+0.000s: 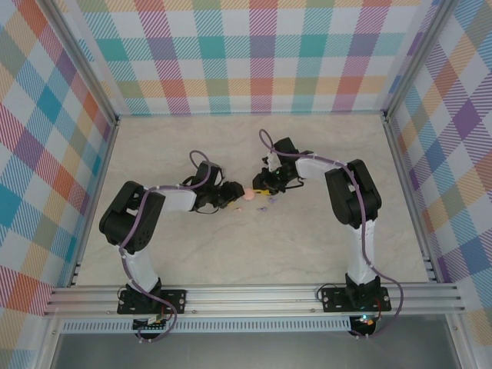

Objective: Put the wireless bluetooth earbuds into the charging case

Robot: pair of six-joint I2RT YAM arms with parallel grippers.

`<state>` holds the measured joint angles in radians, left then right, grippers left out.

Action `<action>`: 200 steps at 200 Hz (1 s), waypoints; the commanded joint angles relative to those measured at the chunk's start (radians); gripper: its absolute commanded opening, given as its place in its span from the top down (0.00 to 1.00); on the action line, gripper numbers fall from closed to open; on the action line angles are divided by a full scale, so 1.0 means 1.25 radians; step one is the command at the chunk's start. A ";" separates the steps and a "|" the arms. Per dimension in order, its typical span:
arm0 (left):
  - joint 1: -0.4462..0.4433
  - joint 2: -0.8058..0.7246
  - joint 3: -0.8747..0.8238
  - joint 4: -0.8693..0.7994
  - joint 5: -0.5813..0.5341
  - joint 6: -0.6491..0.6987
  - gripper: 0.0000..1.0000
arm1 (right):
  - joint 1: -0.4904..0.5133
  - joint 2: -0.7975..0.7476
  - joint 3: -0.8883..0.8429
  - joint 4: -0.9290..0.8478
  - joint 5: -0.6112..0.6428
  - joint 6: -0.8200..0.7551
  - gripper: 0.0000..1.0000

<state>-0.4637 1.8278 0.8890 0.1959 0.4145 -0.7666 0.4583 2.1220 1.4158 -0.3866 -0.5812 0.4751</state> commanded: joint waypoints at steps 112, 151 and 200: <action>-0.027 0.082 0.010 0.143 0.081 -0.089 0.56 | 0.008 0.032 0.004 0.005 -0.028 0.023 0.75; -0.028 0.085 0.005 0.163 0.090 -0.108 0.59 | 0.008 0.033 0.002 0.014 -0.033 0.029 0.75; -0.028 0.079 0.000 0.144 0.075 -0.101 0.72 | 0.008 0.024 0.000 0.021 -0.034 0.034 0.75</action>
<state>-0.4759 1.9095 0.8993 0.3698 0.4892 -0.8837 0.4591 2.1334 1.4158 -0.3748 -0.5964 0.5030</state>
